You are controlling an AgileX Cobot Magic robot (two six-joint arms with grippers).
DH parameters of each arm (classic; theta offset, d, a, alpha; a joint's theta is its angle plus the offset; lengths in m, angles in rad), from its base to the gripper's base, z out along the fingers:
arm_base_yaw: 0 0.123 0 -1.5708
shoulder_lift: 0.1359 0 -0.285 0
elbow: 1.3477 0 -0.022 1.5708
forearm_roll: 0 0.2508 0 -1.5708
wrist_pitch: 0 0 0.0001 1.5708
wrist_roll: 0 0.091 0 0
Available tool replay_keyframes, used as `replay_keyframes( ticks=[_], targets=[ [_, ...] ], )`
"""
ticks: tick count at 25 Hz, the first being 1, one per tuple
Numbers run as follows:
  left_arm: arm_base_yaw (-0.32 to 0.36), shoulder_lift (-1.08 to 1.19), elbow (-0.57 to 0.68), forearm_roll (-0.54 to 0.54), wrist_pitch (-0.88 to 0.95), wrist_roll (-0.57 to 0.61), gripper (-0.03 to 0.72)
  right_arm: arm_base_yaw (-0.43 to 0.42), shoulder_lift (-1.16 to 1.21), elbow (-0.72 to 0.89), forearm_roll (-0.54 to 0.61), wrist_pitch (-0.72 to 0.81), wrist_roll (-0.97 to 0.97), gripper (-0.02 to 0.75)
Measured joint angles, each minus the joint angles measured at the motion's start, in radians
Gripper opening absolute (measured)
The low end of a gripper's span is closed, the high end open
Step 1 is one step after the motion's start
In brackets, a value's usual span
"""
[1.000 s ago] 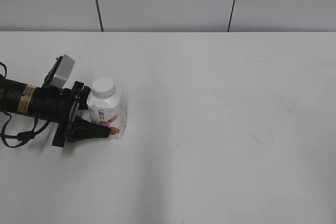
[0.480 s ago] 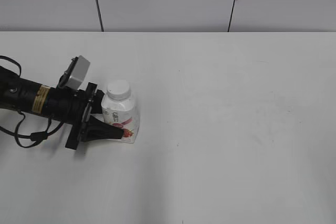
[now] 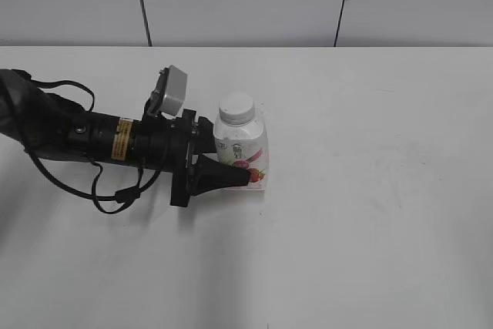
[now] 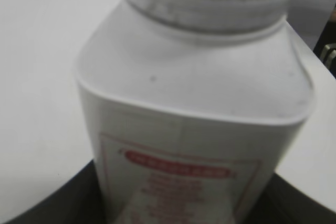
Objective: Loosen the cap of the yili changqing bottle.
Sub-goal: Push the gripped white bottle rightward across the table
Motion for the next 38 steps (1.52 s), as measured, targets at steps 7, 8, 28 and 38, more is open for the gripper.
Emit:
replay_keyframes(
  ticks=[7,8,28,38],
  targets=[
    [-0.035,0.019,0.000,-0.081,0.028,0.026,0.412,0.000,0.000,0.000,0.000,0.000,0.000,0.582],
    [-0.036,0.026,0.000,-0.082,0.040,0.028,0.412,0.000,0.000,0.000,0.000,0.000,0.000,0.582],
    [-0.038,0.068,0.003,-0.073,0.081,0.044,0.412,0.000,0.000,0.000,0.000,0.000,0.000,0.582],
    [-0.038,0.069,0.003,-0.074,0.079,0.044,0.412,0.000,0.000,0.000,0.000,0.000,0.000,0.582]
  ],
)
